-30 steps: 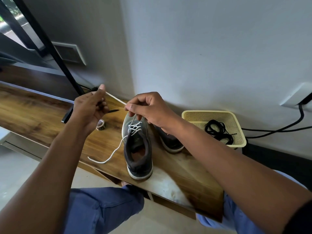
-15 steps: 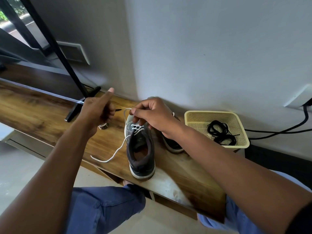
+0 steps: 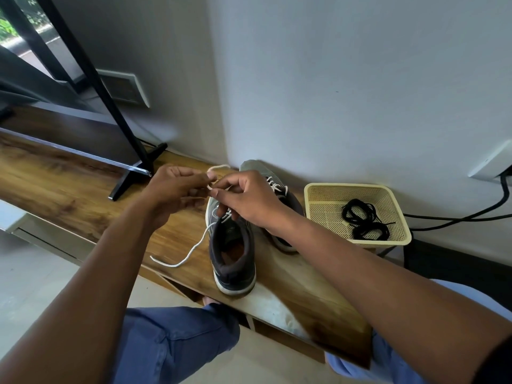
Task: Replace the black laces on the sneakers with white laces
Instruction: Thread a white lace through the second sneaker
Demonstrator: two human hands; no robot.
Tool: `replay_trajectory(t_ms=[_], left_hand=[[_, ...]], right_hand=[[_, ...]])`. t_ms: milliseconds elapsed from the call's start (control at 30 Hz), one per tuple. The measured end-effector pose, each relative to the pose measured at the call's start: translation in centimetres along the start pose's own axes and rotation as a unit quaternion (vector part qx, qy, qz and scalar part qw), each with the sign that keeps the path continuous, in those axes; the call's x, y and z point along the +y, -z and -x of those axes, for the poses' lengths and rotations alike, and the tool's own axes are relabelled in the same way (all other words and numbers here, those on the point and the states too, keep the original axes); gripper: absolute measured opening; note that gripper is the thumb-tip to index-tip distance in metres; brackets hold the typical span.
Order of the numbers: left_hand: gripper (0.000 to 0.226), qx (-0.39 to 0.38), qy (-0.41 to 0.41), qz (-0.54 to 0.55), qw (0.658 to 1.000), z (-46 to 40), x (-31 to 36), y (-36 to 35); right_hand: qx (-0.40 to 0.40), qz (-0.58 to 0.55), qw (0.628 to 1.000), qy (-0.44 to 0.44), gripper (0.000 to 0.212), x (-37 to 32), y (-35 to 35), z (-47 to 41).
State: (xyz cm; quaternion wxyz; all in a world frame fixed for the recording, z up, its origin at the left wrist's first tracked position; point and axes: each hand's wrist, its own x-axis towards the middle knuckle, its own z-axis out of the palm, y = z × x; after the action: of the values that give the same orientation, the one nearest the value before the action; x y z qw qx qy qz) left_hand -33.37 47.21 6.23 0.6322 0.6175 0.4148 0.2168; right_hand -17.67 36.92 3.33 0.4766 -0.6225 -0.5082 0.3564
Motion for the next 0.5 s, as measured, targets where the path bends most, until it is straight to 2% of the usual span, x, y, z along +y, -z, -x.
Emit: replay_trajectory(t_ms=[100, 233, 400, 500], left_hand=[[0.031, 0.023, -0.014, 0.07, 0.997, -0.3, -0.1, 0.1], [0.02, 0.066, -0.033, 0.086, 0.994, -0.5, -0.3, -0.1], [0.027, 0.127, -0.057, 0.133, 0.981, -0.7, 0.1, 0.2], [0.027, 0.137, -0.071, 0.166, 0.974, -0.6, 0.2, 0.2]], right_hand=[[-0.026, 0.01, 1.0, -0.005, 0.011, 0.0, -0.1, 0.2], [-0.049, 0.046, 0.998, -0.005, 0.012, 0.4, -0.3, 0.8], [-0.072, 0.081, 0.994, 0.0, 0.011, 0.3, -0.7, 1.1], [-0.076, 0.089, 0.993, -0.001, 0.01, 0.3, -1.0, 1.1]])
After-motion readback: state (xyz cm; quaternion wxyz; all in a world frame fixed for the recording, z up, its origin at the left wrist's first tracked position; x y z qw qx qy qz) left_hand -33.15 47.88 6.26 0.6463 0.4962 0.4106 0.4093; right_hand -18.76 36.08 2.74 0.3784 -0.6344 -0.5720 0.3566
